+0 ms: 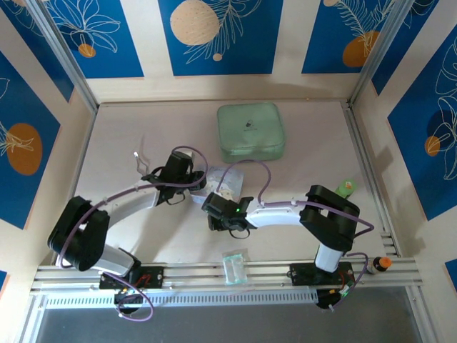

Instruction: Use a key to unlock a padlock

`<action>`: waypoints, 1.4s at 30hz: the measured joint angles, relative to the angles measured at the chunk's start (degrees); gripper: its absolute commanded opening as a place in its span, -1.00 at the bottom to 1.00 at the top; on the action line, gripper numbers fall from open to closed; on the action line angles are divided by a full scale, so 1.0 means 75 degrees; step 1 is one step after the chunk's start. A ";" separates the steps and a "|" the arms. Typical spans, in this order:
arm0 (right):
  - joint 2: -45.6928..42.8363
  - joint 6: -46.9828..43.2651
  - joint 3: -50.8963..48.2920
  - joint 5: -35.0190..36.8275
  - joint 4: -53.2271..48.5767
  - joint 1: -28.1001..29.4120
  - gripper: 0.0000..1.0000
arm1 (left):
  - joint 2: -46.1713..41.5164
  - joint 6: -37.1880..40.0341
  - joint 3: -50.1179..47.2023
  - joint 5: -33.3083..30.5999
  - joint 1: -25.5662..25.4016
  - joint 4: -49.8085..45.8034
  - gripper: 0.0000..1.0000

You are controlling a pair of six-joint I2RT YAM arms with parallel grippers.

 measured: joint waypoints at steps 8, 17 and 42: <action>0.0003 0.0117 0.0003 0.0058 -0.0050 0.0020 -0.26 | -0.0178 -0.0152 -0.0122 0.0003 0.0000 -0.0009 -0.17; -0.0251 0.0294 -0.0428 0.0061 0.0437 0.0020 -0.27 | -0.0516 -0.0396 -0.0458 0.0125 0.0000 0.0006 -0.24; -0.1192 0.0679 -0.1620 -0.0388 0.1075 -0.0344 -0.29 | -0.2323 -0.0463 -0.0831 -0.0341 -0.0790 -0.1620 0.59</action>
